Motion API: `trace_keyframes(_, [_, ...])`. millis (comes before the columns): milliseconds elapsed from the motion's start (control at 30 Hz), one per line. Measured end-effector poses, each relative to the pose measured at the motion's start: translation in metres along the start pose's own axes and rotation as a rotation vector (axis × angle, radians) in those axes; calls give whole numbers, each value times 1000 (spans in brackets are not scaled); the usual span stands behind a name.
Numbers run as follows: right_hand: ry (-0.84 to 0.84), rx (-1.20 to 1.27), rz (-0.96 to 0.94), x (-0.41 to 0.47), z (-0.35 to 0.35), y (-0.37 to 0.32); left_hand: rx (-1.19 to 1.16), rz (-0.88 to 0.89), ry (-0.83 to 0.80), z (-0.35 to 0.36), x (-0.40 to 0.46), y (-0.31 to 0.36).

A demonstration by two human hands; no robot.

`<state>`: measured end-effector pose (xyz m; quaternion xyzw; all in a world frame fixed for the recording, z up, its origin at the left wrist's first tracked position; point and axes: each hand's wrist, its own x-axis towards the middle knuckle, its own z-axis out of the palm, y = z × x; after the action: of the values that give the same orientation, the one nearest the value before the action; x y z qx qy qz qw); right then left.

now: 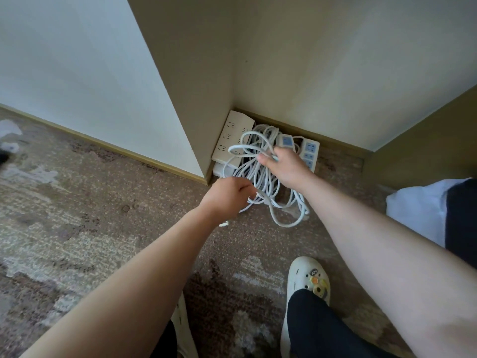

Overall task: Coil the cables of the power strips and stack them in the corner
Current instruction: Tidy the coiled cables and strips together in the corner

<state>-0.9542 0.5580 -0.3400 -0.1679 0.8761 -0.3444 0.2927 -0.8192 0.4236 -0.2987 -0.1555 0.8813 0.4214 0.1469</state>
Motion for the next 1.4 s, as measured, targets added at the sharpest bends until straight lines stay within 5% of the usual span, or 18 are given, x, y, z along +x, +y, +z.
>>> trace_keyframes(300, [-210,301,70,-4,-1,-5,-212,-153,216,9,12,4])
trace_keyframes(567, [-249,293,42,-13,2,-12,-477,-208,280,8,17,9])
trace_keyframes(867, [-58,254,75,-3,-1,-2,-180,-72,118,-3,1,-27])
trace_keyframes(1100, [-21,52,25,-6,-4,3,-39,-229,228,-27,-4,-61])
trace_keyframes(1200, [-72,-42,-97,-12,-1,-6,-253,-276,333,-28,7,-46])
trace_keyframes(1400, [-64,-29,-98,-14,-4,-3,-738,-319,294,-30,10,-33])
